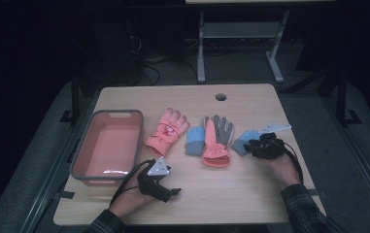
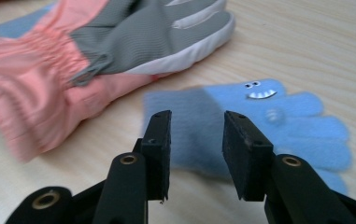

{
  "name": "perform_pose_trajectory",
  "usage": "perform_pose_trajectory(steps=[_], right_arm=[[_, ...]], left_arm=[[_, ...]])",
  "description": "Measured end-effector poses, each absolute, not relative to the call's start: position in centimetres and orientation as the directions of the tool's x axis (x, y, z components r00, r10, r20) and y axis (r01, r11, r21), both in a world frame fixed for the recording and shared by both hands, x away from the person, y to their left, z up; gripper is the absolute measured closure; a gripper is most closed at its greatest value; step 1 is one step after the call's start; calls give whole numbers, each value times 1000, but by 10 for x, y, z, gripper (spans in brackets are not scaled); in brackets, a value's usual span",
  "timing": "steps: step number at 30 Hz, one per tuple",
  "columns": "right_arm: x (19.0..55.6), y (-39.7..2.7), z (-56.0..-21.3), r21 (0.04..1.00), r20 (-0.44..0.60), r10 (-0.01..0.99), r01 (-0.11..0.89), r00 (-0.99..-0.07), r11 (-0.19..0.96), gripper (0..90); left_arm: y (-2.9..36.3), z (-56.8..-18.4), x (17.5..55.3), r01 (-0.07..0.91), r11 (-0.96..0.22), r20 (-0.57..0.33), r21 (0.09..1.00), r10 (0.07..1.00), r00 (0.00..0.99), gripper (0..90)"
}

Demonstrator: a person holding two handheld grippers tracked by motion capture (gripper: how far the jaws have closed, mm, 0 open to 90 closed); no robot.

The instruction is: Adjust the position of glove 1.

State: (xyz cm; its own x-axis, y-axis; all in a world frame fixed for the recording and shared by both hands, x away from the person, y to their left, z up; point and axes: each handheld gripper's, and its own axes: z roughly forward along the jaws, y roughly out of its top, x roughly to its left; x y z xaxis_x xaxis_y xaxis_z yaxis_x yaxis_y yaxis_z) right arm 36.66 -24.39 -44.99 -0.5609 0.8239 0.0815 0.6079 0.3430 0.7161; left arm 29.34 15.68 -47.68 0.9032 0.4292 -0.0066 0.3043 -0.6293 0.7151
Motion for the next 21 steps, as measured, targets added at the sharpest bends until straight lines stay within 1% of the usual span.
perform_pose_trajectory(steps=[1,3,10,14,16,17,19,20,21], right_arm=[[370,-245,-451,724,72,825,598,-560,343,618],[374,-247,-454,721,96,832,614,-546,320,617],[387,-250,-460,716,97,846,627,-525,307,611],[392,-249,-468,693,118,845,652,-522,307,628],[392,-249,-470,689,106,849,653,-518,313,674],[392,-249,-470,689,106,849,653,-518,313,674],[391,-248,-471,694,81,851,642,-520,326,724],[390,-249,-472,699,82,852,640,-517,320,789],[390,-249,-472,699,82,852,640,-517,320,789]], left_arm=[[157,-477,293,304,-630,-6,715,429,903,115],[157,-477,293,305,-629,-7,715,430,903,116],[157,-477,293,305,-629,-7,716,430,903,115],[157,-477,293,308,-625,-10,717,432,902,116],[157,-477,292,309,-624,-12,718,433,901,116],[157,-477,292,309,-624,-12,718,433,901,116],[157,-477,292,308,-624,-11,718,432,902,117],[157,-477,292,308,-624,-11,718,432,902,117],[157,-477,292,309,-624,-11,718,433,901,117]])
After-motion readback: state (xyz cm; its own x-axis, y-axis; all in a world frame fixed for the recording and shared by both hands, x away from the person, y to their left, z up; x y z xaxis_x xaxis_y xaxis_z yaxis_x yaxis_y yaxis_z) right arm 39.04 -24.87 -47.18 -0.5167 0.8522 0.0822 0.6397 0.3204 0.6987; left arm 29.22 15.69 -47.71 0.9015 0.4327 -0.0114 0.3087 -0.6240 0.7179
